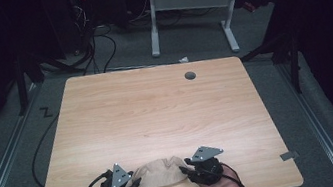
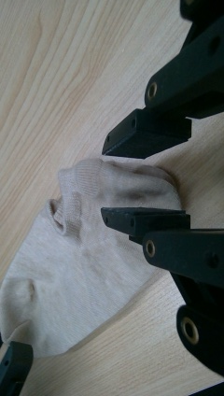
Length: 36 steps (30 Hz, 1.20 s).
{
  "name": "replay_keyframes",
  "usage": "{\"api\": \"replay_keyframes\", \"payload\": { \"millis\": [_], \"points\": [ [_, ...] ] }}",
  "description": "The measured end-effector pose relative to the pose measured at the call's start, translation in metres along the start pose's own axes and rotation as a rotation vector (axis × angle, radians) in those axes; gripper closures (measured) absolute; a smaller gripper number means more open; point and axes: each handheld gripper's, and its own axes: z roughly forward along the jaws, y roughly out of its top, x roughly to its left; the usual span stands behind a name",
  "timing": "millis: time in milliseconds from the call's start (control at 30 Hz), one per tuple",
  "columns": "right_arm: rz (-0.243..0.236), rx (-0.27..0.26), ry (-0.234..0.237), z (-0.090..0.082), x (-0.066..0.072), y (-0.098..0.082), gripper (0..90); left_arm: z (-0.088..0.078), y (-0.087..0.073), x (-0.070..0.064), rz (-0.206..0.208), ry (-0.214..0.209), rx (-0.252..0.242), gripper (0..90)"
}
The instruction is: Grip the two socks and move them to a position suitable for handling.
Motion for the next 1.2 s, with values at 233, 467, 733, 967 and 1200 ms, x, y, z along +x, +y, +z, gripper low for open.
{"api": "replay_keyframes", "payload": {
  "millis": [233, 467, 733, 967, 1200],
  "points": [
    [0.006, -0.041, -0.024, -0.006, -0.004, 0.001, 64.2, -0.007, 0.002, 0.01, -0.028, 0.031, -0.061, 59.0],
    [0.055, -0.113, -0.086, -0.017, -0.019, -0.004, 61.7, -0.014, 0.001, 0.033, -0.071, 0.081, -0.121, 53.9],
    [0.129, -0.173, -0.177, -0.025, -0.049, -0.012, 55.9, -0.015, -0.005, 0.063, -0.1, 0.147, -0.145, 52.8],
    [0.188, -0.196, -0.299, -0.035, -0.088, -0.026, 55.7, -0.021, -0.012, 0.091, -0.16, 0.204, -0.152, 52.6],
    [0.268, -0.189, -0.385, -0.042, -0.113, -0.039, 55.0, -0.022, -0.016, 0.103, -0.198, 0.22, -0.153, 52.0]
  ]
}}
